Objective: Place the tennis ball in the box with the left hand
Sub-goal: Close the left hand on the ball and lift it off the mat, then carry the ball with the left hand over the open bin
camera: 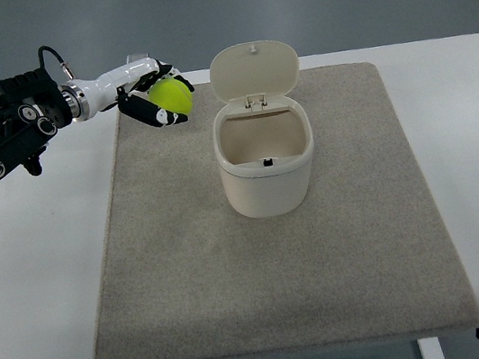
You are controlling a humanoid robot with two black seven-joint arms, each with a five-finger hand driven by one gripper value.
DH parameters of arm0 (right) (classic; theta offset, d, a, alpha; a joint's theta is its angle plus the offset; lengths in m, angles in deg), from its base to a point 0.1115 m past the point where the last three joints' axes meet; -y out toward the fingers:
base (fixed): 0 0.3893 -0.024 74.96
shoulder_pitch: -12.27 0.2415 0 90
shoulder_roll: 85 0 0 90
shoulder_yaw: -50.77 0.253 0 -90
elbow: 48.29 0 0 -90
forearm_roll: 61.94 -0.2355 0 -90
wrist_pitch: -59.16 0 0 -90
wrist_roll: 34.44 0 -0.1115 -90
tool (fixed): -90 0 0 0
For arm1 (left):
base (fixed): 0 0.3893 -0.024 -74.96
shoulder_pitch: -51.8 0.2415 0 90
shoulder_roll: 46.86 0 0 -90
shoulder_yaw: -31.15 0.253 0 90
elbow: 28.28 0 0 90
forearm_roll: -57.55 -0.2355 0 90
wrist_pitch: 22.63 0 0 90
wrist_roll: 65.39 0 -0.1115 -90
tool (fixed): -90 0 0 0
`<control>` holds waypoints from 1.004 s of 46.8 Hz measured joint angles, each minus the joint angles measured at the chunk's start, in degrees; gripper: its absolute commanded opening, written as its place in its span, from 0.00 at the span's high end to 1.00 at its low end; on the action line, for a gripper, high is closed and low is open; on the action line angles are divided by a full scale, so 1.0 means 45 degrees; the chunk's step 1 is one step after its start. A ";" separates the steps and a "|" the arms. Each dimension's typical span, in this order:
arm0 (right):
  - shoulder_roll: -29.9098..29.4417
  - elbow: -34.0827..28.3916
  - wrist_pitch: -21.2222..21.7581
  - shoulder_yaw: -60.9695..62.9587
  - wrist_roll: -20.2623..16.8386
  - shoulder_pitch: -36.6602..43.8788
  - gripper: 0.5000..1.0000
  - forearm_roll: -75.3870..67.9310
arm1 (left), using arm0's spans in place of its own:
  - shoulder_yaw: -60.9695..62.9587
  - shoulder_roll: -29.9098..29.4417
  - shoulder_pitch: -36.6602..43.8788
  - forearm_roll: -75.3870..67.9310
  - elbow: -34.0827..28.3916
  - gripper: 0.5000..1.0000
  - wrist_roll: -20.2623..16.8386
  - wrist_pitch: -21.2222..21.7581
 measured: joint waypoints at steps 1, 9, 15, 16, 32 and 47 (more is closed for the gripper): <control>0.0000 -0.0002 0.0000 0.0000 0.0000 0.0000 0.12 0.0000 | -0.0008 0.0010 0.0000 0.0339 0.0000 1.00 0.0000 0.0090; 0.0000 -0.0004 0.0000 0.0000 0.0001 0.0000 0.12 0.0000 | -0.0281 0.0029 -0.0030 0.3764 0.0082 1.00 0.0000 0.1354; 0.0000 -0.0004 0.0000 0.0000 0.0001 0.0000 0.12 0.0000 | -0.0665 0.0085 -0.0053 0.5461 0.0159 1.00 0.0000 0.1892; 0.0000 -0.0003 0.0000 0.0000 0.0002 0.0000 0.12 0.0000 | -0.0791 0.0148 -0.0054 0.5691 0.0155 1.00 0.0000 0.1967; 0.0000 0.0000 0.0000 0.0000 -0.0001 0.0001 0.12 0.0000 | -0.2662 0.0684 -0.0959 0.8303 0.0140 1.00 0.0054 0.2279; 0.0000 -0.0004 0.0000 0.0000 -0.0001 -0.0001 0.12 0.0000 | -0.2927 0.1416 -0.1851 0.9314 0.0192 1.00 0.0055 0.2796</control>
